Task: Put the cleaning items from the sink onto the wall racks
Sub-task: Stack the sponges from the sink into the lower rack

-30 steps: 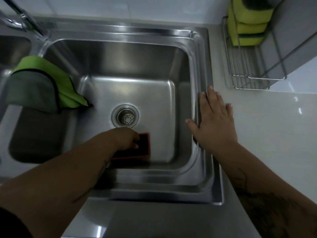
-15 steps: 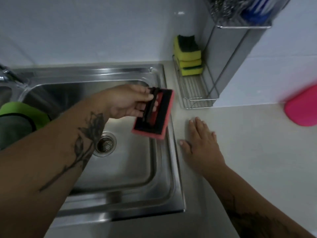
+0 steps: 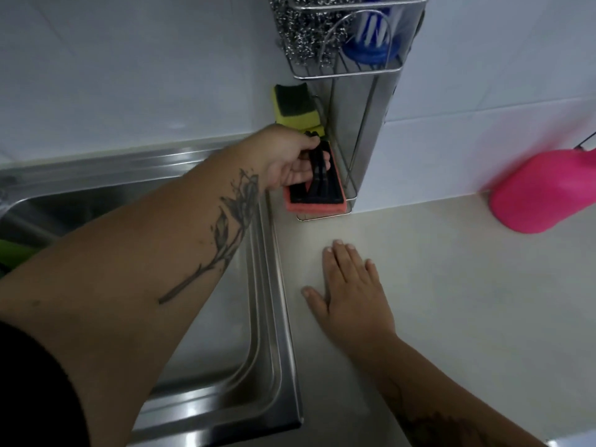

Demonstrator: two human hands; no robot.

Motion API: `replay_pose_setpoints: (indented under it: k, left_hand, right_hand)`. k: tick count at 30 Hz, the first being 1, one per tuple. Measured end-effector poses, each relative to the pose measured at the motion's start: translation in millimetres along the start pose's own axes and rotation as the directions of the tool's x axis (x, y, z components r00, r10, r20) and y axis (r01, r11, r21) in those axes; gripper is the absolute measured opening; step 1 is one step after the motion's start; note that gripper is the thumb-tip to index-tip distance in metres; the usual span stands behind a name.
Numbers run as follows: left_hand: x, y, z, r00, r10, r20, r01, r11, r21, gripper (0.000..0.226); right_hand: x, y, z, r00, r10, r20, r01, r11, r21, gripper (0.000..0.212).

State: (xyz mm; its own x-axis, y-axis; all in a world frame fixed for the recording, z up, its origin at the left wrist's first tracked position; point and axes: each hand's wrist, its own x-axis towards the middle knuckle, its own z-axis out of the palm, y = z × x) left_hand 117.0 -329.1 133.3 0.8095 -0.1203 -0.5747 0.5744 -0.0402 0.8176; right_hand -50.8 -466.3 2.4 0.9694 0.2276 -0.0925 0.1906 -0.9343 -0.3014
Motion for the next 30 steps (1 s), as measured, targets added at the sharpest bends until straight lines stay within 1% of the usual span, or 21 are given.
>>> replay_pose_setpoints:
  k: [7,13,14,15,16,17,18,19,20,21,22,23,24,25,26,27,28,30]
  left_hand:
    - [18.5,8.5,12.0,0.998,-0.061,-0.031,0.061,0.998,0.0,0.017]
    - [38.7,-4.2,3.0,0.994,-0.075,-0.084,0.065,0.992,-0.108,0.013]
    - [42.0,-5.0,2.1,0.994,-0.069,-0.084,0.062,0.994,-0.089,0.011]
    - [43.0,-4.9,2.3,0.994,-0.064,-0.091,0.061,0.998,-0.036,0.013]
    - [42.8,-4.3,3.3,0.992,-0.048,-0.114,0.057,0.995,0.078,0.021]
    - [41.2,-3.9,4.3,0.991,-0.012,-0.131,0.047,0.961,0.271,0.031]
    - [39.6,-3.3,5.2,0.988,0.063,-0.142,0.019,0.857,0.515,0.037]
    - [38.1,-4.5,5.4,0.97,0.196,-0.143,-0.028,0.674,0.738,0.041]
    - [37.1,-8.4,5.4,0.922,0.372,-0.109,-0.08,0.458,0.885,0.043]
    - [34.6,-13.3,5.5,0.861,0.506,-0.057,-0.11,0.295,0.949,0.042]
    - [31.5,-18.9,5.9,0.805,0.593,-0.013,-0.133,0.202,0.97,0.038]
    - [29.4,-25.3,6.5,0.76,0.65,0.023,-0.146,0.137,0.98,0.035]
    - [29.1,-31.6,7.5,0.732,0.679,0.055,-0.151,0.084,0.985,0.034]
    - [28.8,-37.3,8.5,0.727,0.682,0.079,-0.145,0.041,0.989,0.038]
    - [29.5,-42.5,9.0,0.741,0.665,0.09,-0.136,0.017,0.991,0.044]
    - [28.3,-46.8,9.3,0.771,0.631,0.082,-0.125,0.024,0.992,0.052]
    - [27.5,-51.1,9.0,0.809,0.585,0.066,-0.118,0.051,0.992,0.061]
    - [26.0,-61.9,7.5,0.869,0.492,0.058,-0.142,0.134,0.981,0.073]
  right_hand:
    - [1.2,1.4,2.0,1.0,0.001,-0.002,-0.001,1.0,0.004,0.078]
    - [2.3,0.7,4.2,1.0,0.001,-0.012,-0.001,1.0,-0.002,0.078]
    - [2.4,0.6,4.5,1.0,0.002,-0.012,-0.002,1.0,-0.004,0.078]
    - [2.6,0.7,4.6,1.0,0.002,-0.009,-0.002,1.0,-0.006,0.078]
    - [2.6,0.9,4.7,1.0,0.003,-0.003,-0.003,1.0,-0.009,0.078]
    - [2.7,1.0,4.7,1.0,0.005,0.002,-0.005,1.0,-0.012,0.078]
    - [3.0,1.1,4.8,1.0,0.009,0.003,-0.008,1.0,-0.016,0.078]
    - [3.3,1.1,4.4,1.0,0.011,0.0,-0.011,1.0,-0.019,0.078]
    - [3.3,1.0,4.4,1.0,0.013,-0.001,-0.013,1.0,-0.022,0.078]
    - [3.0,0.8,4.5,1.0,0.015,0.001,-0.015,1.0,-0.026,0.078]
    - [2.8,0.4,4.4,1.0,0.017,0.004,-0.017,0.999,-0.03,0.078]
    - [2.7,0.5,5.0,1.0,0.019,0.006,-0.018,0.999,-0.034,0.078]
    - [2.9,0.3,5.1,1.0,0.02,0.005,-0.02,0.999,-0.036,0.078]
    - [3.0,0.2,5.5,1.0,0.021,0.002,-0.021,0.999,-0.037,0.078]
    - [3.2,-0.2,5.1,1.0,0.021,-0.004,-0.021,0.999,-0.038,0.078]
    - [3.3,-0.2,5.5,1.0,0.021,-0.007,-0.022,0.999,-0.037,0.078]
    - [3.2,-0.2,5.6,1.0,0.023,-0.003,-0.023,0.999,-0.038,0.078]
    - [2.8,0.0,5.8,1.0,0.024,0.006,-0.024,0.999,-0.043,0.078]
